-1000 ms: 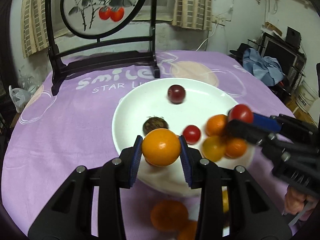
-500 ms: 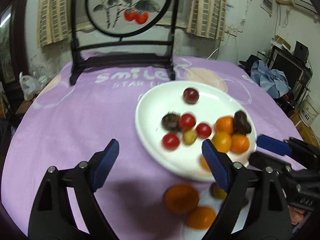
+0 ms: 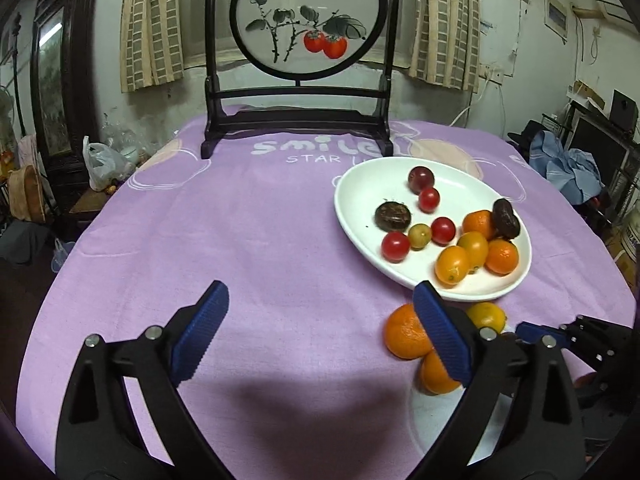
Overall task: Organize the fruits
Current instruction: 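Grasp an orange with the left tool while the right tool grasps a dark brown fruit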
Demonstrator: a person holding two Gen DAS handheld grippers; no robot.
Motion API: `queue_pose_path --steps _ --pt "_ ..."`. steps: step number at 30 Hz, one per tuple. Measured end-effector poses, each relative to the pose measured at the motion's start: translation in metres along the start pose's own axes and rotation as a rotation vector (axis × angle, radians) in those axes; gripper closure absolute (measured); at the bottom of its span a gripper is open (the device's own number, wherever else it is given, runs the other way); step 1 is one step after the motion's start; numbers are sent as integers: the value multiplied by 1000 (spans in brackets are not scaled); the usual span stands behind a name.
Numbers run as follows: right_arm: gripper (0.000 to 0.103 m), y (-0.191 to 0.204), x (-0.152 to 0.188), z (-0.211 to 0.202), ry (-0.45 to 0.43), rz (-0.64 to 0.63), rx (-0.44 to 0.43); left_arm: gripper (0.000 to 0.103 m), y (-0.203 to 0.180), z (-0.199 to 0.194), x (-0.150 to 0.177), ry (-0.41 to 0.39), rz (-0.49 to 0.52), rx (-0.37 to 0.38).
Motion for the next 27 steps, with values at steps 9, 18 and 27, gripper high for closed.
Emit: queue_pose_path --steps 9,18,27 --pt "63 5 3 9 15 -22 21 8 -4 -3 -1 -8 16 2" --pt "64 -34 -15 -24 -61 146 0 9 -32 -4 26 131 40 193" --pt "64 -53 -15 -36 -71 230 -11 42 -85 3 74 239 244 260"
Point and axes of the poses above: each gripper's, at about its wrist camera, not at the fingertips, and z roughly the way its jaws point, y to its left, x to its underside, the point moved 10 cm from there along z, roughly the way its jaws point, and after that the axes turned 3 degrees about -y, right-handed, at the moved point
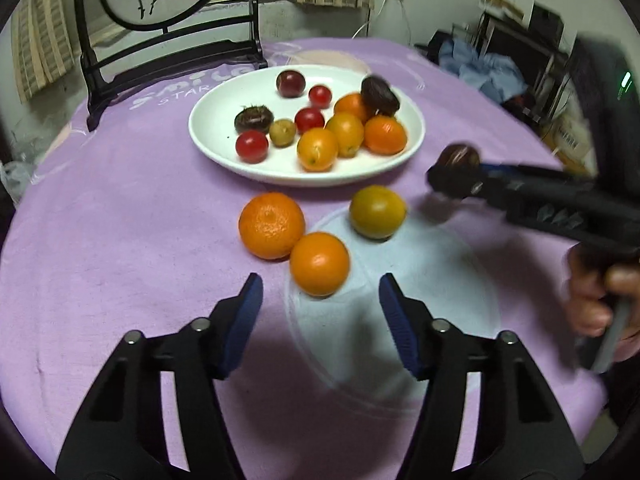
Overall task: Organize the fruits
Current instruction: 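Grasp an orange with the left tool while the right tool grasps a dark brown fruit, then carry the orange and brown fruit to the plate and release both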
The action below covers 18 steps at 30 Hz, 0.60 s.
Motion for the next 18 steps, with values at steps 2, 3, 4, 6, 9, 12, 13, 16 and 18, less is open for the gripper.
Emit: queue_pose_path --steps 2,3,4,6,9,12,13,16,18 --pt "64 3 -2 -3 -8 -4 -6 42 1 8 2 17 -1 -9" --pt "64 4 -3 -3 -10 -9 -9 43 0 11 3 28 -12 -1" --pt "64 5 -3 -4 -10 -13 -11 44 -1 14 3 39 -26 15" --pt "64 6 -3 -4 -10 -17 -12 44 -4 17 1 43 -37 30" --pt "63 10 -1 -3 2 -31 -19 44 -4 23 -1 43 -48 12" --pt "63 13 0 -4 7 -41 -27 45 -5 29 -2 57 -67 6" --pt "63 14 0 -4 7 -45 -27 49 -3 31 -2 61 -75 2" --pt "63 14 1 -4 10 -49 -28 65 2 34 -1 63 -83 -20" --pt "63 15 3 -4 18 -52 -32 65 5 31 1 66 -106 -5"
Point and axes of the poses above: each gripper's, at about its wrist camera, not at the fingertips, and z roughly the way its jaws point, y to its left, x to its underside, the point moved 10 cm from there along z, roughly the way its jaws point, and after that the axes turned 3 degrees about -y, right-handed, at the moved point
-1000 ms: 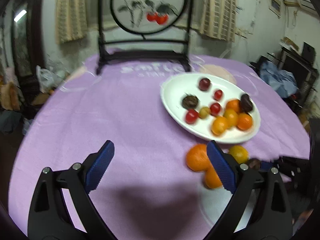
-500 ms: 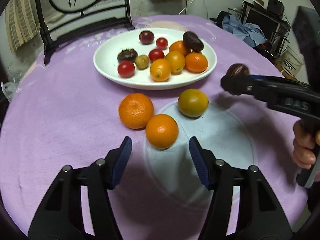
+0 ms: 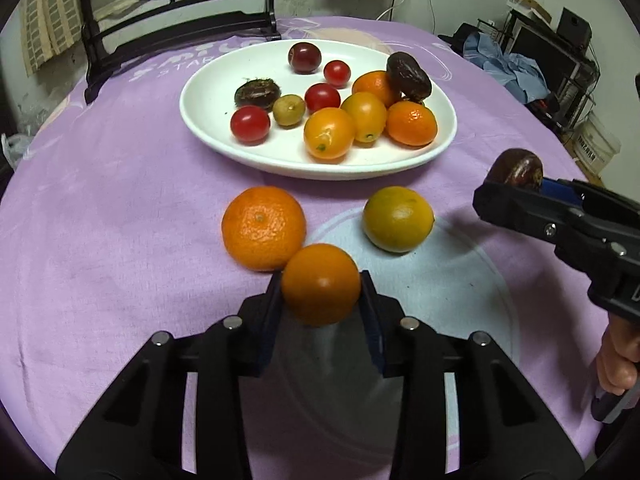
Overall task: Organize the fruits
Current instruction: 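Carry the orange and brown fruit to the plate and release both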
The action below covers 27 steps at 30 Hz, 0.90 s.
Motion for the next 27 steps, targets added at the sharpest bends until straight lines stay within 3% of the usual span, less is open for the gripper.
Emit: queue_pose_path --steps 7,12,16,23,24,25,26,27 --pt "63 12 7 1 1 -44 -34 65 -3 -32 -4 -79 -9 31" --pt "63 8 -20 4 -133 -73 16 65 3 -50 -39 -176 -1 16" --pt "63 2 -48 27 -156 -27 0 65 18 -36 -84 -223 -25 -3" --pt "63 9 -82 61 -162 -50 -26 65 44 4 -122 -216 -77 -35" --pt "59 9 -85 65 -161 -65 -22 60 46 6 -125 -217 -77 -46" --pt "56 8 -85 66 -160 -71 -22 49 49 7 -129 -224 -81 -60" --pt "53 6 -87 64 -168 -70 -19 26 55 6 -131 -234 -97 -89" --pt "52 4 -87 62 -168 -67 -23 16 62 2 -133 -254 -117 -109"
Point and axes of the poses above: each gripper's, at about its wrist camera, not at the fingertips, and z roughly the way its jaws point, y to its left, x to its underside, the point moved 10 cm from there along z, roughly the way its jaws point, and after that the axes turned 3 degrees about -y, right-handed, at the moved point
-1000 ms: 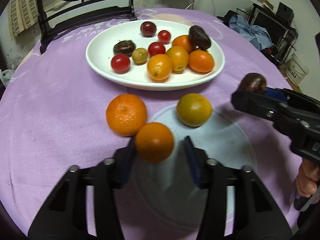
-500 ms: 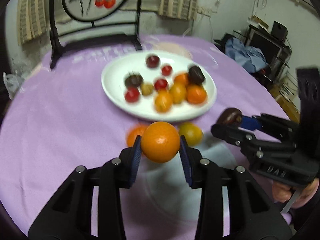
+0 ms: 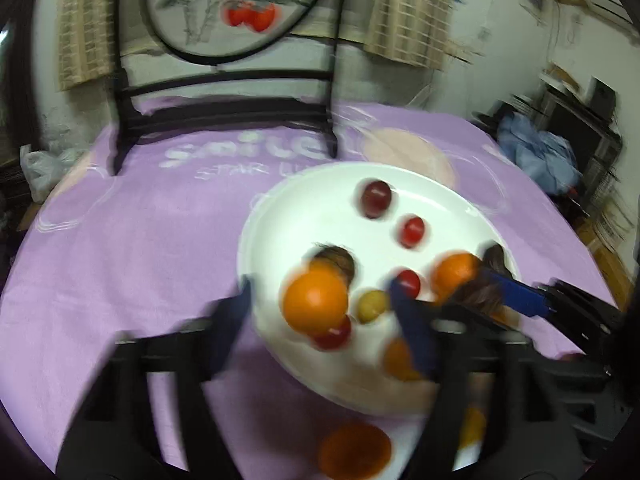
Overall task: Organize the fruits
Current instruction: 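Carry the orange and brown fruit to the plate and release both, then grasp a mandarin with the left tool while the right tool grasps a yellow citrus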
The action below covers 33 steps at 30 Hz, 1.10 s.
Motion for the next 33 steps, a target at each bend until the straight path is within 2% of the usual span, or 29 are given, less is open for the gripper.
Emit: queue_pose_path --steps 3,5,8,12,21,24,33 --pt "52 -1 0 -13 -17 16 -12 15 6 -8 -2 -6 -25 16" --pt "52 4 2 -23 -23 10 -19 14 8 -16 -1 -12 -29 -2" --pt "49 12 11 -35 -26 -29 -5 6 13 -28 7 -27 -16 -58" --pt "49 28 31 -45 -1 -96 -7 6 17 -39 27 -11 46 -116" --pt "49 38 65 -41 90 -215 52 5 37 -61 52 -23 74 -206" --pt "49 36 73 -38 123 -200 36 5 40 -61 56 -10 74 -205" --pt "49 32 90 -22 204 -236 72 5 51 -64 55 2 27 -210"
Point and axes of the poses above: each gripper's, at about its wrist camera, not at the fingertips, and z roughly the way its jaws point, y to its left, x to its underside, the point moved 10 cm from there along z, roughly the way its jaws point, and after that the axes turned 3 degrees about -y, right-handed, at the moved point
